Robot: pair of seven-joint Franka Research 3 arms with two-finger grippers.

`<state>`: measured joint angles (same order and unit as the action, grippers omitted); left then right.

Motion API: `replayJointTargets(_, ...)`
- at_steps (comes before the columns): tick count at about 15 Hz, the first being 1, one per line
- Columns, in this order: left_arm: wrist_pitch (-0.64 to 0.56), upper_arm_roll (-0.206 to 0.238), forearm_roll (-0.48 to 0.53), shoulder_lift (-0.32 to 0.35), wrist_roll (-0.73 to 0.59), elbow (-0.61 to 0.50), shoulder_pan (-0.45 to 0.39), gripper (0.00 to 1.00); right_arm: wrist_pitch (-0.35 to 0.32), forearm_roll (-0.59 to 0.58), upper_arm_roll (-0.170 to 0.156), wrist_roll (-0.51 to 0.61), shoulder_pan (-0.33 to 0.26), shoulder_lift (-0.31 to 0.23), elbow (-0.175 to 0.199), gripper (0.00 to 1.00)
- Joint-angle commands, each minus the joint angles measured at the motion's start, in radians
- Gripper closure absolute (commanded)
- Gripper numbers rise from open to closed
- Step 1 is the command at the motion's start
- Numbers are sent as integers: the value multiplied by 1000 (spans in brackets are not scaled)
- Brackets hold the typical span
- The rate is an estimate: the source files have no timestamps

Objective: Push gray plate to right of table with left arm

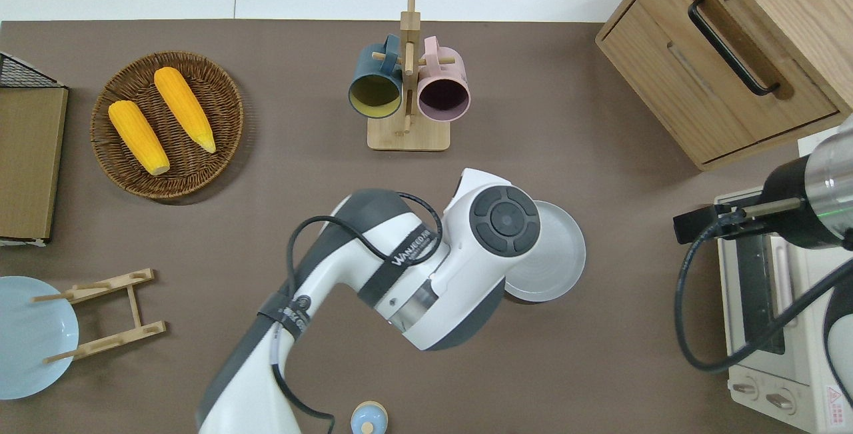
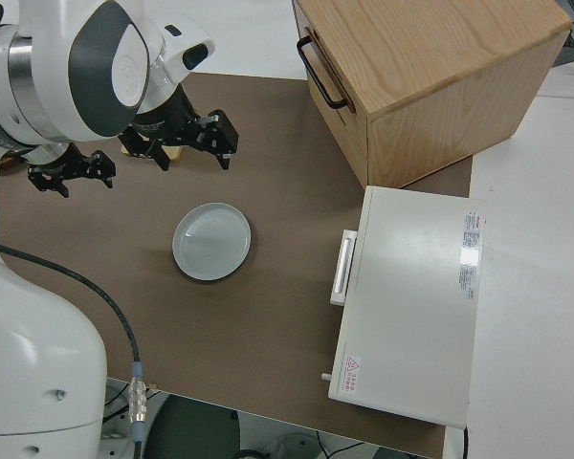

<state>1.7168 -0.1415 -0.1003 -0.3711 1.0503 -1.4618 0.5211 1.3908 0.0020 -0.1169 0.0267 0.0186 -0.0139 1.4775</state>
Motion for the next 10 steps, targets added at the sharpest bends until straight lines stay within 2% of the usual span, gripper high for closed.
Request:
replayJointTargets(1, -97, -7, 23, 67, -195, 18, -87, 7, -15, 10, -15, 1, -20, -3, -8, 17)
replayJointTargets(6, -212, -7, 53, 178, -482, 26, -259, 9, -15, 10, -13, 1, -20, -3, -8, 17)
replayJointTargets(10, -264, -6, 56, 228, -683, 26, -369, 9, -15, 10, -13, 2, -20, -3, -8, 17)
